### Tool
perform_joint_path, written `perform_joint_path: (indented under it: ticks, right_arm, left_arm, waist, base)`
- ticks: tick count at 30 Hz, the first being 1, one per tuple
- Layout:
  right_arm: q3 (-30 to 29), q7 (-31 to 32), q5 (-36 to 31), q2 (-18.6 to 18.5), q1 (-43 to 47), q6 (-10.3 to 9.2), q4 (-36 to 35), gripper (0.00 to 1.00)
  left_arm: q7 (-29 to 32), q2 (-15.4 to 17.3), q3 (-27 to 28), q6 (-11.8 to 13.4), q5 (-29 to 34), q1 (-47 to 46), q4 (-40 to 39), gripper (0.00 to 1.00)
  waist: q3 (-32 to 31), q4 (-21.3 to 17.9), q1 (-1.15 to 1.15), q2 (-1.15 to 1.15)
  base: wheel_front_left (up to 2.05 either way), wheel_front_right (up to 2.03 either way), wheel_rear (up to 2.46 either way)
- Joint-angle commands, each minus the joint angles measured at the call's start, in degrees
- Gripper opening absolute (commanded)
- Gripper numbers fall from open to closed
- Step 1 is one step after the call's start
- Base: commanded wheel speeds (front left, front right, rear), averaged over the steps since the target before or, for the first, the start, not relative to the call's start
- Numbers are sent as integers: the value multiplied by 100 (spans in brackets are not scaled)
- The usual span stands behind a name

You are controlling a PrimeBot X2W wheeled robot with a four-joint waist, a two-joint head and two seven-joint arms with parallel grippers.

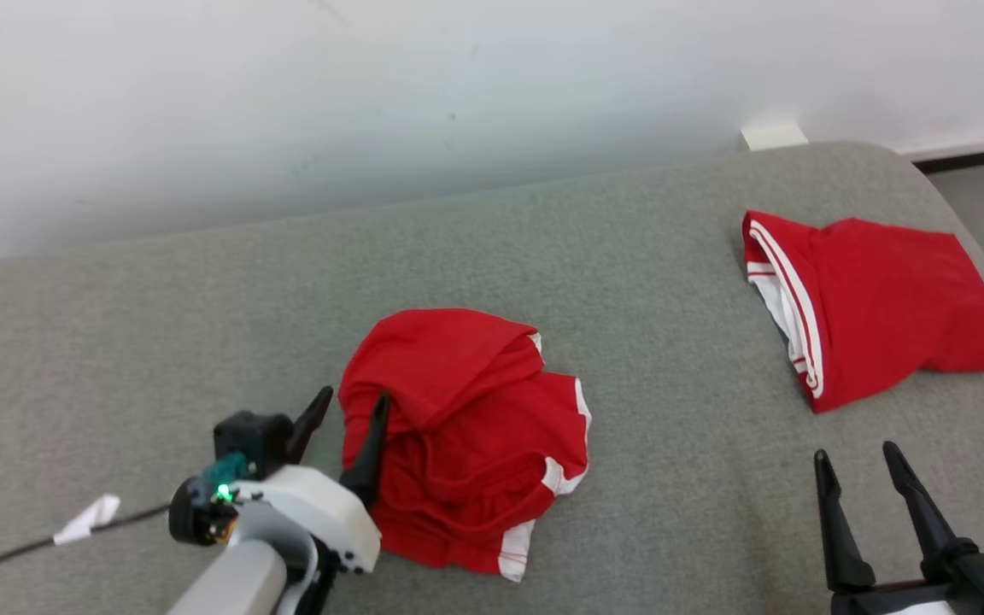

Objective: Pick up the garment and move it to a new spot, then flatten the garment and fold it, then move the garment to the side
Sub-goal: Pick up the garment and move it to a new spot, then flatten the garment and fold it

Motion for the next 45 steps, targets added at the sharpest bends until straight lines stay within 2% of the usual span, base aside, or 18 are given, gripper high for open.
perform_joint_path:
  ticks: [1, 6, 10, 15, 21, 27, 36, 45]
  right_arm:
    - [-66, 7, -66, -37, 91, -18, -45, 100]
    - [-242, 7, -101, -108, 231, -18, -116, 100]
    - [-312, 7, -150, -151, 357, -18, -117, 100]
    - [-337, 7, -155, -127, 501, -18, -116, 100]
    - [-309, 7, -114, -55, 695, -18, -34, 100]
    - [-277, 7, -55, -14, 762, -18, 43, 100]
    - [-241, 7, 0, -4, 698, -18, 175, 100]
    - [-183, 7, 44, -4, 612, -18, 218, 100]
  left_arm:
    - [-63, 39, 39, 85, 169, 219, -147, 100]
    - [-96, 134, 355, 381, 875, 884, -1169, 100]
    - [-97, 75, 750, 482, 1399, 1733, -1887, 100]
    - [-97, -190, 1448, 554, 1871, 2621, -2454, 100]
    - [-97, -544, 2075, 318, 2415, 3296, -2867, 100]
    - [-97, -802, 2484, 24, 2707, 3666, -2976, 100]
    - [-97, -1027, 2813, -280, 2945, 3802, -2933, 100]
    - [-98, -1108, 2871, -432, 3126, 3708, -2920, 100]
  waist:
    - [-166, 122, 0, -1]
    - [-385, 357, 0, -1]
    - [-592, 518, 0, -1]
    - [-697, 679, 0, -1]
    - [-800, 793, 0, -1]
    - [-858, 848, 0, -1]
    - [-876, 863, 0, -1]
    - [-831, 782, 0, -1]
  base:
    - [0, 0, 0]
    - [0, 0, 0]
    - [0, 0, 0]
    - [0, 0, 0]
    - [0, 0, 0]
    - [0, 0, 0]
    - [0, 0, 0]
    - [0, 0, 0]
